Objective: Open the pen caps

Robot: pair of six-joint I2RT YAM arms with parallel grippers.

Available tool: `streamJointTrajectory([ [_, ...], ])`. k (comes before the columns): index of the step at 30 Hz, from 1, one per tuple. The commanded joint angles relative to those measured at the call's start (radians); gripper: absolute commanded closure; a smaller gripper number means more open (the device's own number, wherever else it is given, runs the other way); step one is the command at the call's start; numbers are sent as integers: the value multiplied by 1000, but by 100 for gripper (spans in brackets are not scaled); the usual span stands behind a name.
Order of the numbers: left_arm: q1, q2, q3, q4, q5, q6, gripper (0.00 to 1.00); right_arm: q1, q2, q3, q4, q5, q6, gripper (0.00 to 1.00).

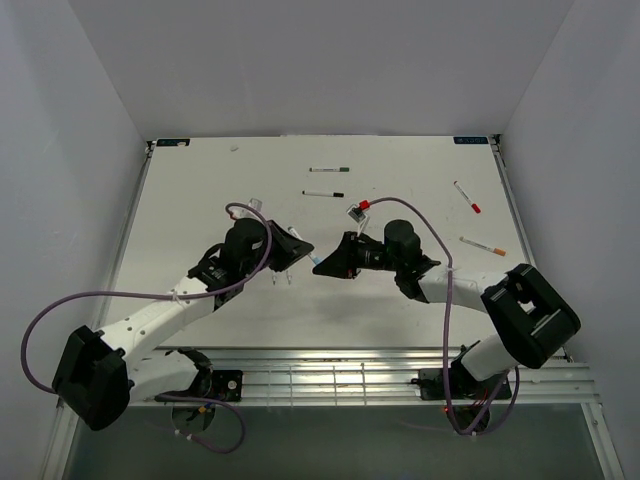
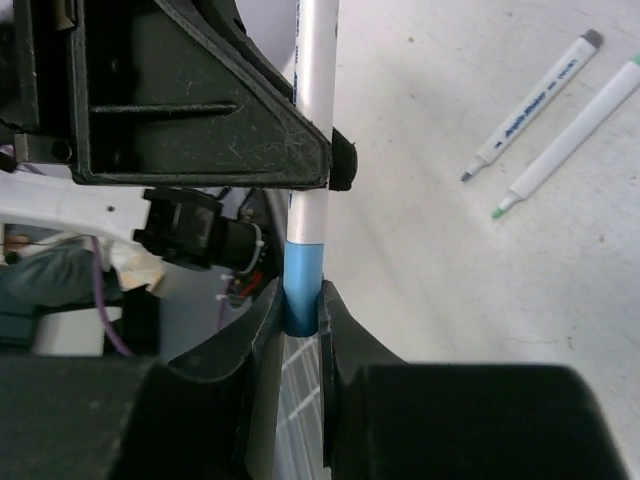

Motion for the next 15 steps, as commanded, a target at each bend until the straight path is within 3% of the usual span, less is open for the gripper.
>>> streamJointTrajectory([
  [1,33,-39,-17,-38,-166,14,100,-15,32,-66,397,-244,287,92],
  [2,33,-37,-11,-75,-178,-9,100,-14,25,-63,288,-225,240,92],
  [4,33,-16,21,-115,-209,-34,100,15,-38,34,-65,-22,31,92],
  [5,33,-5,31,-137,-215,-34,100,50,-55,101,-274,129,-201,92],
  [6,33,16,57,-163,-229,-42,100,158,-63,171,-633,562,-269,92],
  [7,35,23,66,-175,-258,-40,100,193,-61,246,-727,709,-302,92],
  [9,42,30,80,-184,-276,-20,100,209,-86,221,-732,816,-316,92],
  [11,91,26,80,-170,-273,-2,100,203,-112,181,-721,806,-330,92],
  [15,225,20,80,-154,-192,43,100,198,-181,39,-542,499,-327,92],
])
